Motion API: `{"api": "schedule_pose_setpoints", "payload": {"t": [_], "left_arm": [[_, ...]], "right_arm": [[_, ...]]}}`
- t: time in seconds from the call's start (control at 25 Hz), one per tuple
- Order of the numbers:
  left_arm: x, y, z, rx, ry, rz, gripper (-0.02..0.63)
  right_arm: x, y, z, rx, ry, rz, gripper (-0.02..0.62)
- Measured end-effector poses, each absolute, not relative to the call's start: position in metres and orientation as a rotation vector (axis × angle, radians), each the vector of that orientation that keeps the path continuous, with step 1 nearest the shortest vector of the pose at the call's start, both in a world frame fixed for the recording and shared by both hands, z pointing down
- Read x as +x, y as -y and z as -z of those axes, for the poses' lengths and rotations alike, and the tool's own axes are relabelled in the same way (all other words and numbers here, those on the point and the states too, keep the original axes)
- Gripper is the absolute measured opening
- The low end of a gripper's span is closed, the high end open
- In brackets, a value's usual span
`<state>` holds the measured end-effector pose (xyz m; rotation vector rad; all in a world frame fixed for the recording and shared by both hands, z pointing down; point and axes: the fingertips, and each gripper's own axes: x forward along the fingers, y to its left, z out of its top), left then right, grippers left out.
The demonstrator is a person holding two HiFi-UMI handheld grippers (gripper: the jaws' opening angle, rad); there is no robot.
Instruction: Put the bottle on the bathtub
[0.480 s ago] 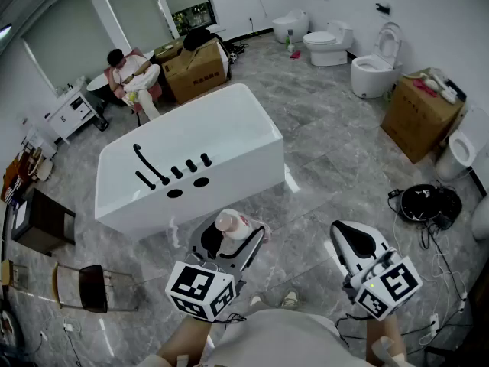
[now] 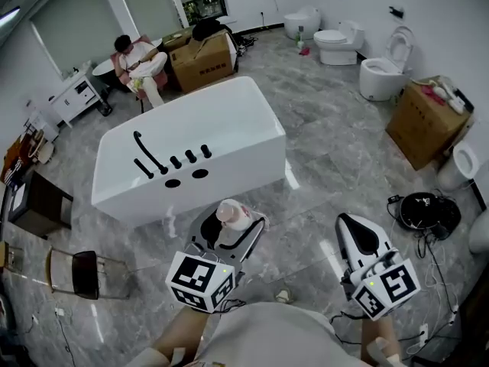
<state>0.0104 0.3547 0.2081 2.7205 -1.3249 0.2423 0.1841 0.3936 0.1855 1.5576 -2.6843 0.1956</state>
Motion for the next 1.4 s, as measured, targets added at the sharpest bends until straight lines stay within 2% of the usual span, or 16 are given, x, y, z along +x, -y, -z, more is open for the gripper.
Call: {"api": "schedule_pose_setpoints", "payload": {"t": [0.6,1.0,1.4], "left_arm": [[-0.019,-0.264,-0.242,2.673,1.28,-0.224,0.333],[-0.038,-0.129,-0.257,2.72,1.231,-0.241,0.333],[-0.056,0.019,-0.261,2.933,1.141,-0.282,0.333]], "right_arm": [[0.162,-0.307,-0.213,1.505,2.646,-0.156,0.029],[0.136,-0.179,-0.232,1.462,2.571,-0.106,0.029],[0.08,-0.033,-0.249,1.345,2.474,0.01,0.029]]}}
